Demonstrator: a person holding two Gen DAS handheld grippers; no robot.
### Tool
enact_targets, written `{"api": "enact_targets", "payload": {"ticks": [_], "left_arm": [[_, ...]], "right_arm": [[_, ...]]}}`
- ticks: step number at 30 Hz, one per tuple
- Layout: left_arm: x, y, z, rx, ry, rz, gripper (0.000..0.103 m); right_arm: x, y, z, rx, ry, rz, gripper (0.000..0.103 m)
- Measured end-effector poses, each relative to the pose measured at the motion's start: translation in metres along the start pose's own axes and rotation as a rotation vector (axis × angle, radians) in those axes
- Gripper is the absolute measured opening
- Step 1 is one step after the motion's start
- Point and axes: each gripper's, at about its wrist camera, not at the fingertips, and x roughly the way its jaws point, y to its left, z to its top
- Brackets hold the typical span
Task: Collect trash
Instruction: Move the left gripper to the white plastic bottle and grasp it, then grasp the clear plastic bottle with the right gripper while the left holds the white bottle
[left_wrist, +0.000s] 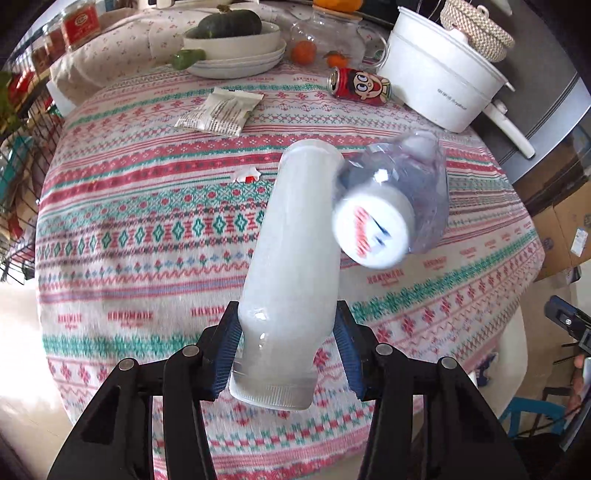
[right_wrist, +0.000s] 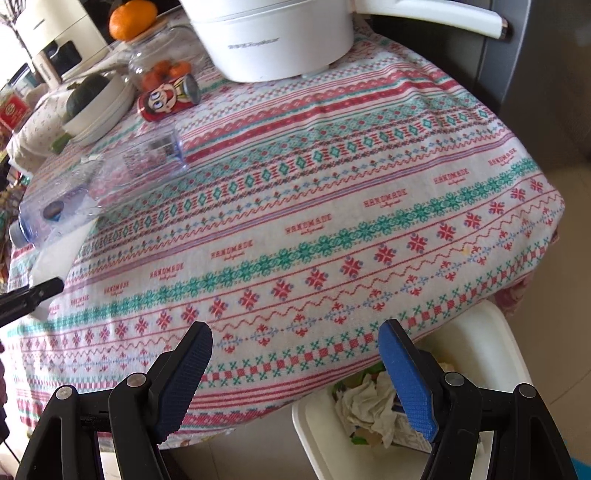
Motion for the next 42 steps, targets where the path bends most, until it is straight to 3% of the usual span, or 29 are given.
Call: {"api": "enact_targets", "payload": {"ticks": [5, 9, 17, 26, 28, 30, 36, 42], "left_arm": [[-0.039, 0.000, -0.029, -0.032, -0.078, -0.044, 0.052], [-0.057, 0.004, -0.031, -0.070, -0.140, -0.067, 0.052], [-0.084, 0.011, -0.025, -0.087, -0.226, -0.123, 0.052], [-0.085, 0.026, -0.017, -0.132, -0.225, -0.156, 0.052], [-0.084, 0.028, -0.017, -0.133, -0.224, -0.158, 0.052], [-0.085, 0.028, -0.017, -0.130, -0.228, -0.159, 0.052], [-0.093, 0.031, -0.017, -0.143, -0.247, -0.175, 0.052], [-0.099, 0.016, -0.017, -0.101, -0.265, -0.186, 0.052]], "right_arm": [[0.004, 0.012, -0.008, -0.035, 0.015, -0.010, 0.079], [0.004, 0.022, -0.010, -0.042, 0.010, 0.010, 0.079], [0.024, 0.059, 0.011, 0.030, 0.044, 0.143, 0.081], [0.093, 0.091, 0.035, 0.254, 0.153, 0.315, 0.081], [0.105, 0.098, 0.032, 0.276, 0.182, 0.343, 0.077], [0.112, 0.105, 0.030, 0.256, 0.186, 0.324, 0.068], [0.101, 0.101, 0.025, 0.213, 0.147, 0.343, 0.065], [0.065, 0.069, 0.016, 0.166, 0.075, 0.312, 0.064]]}}
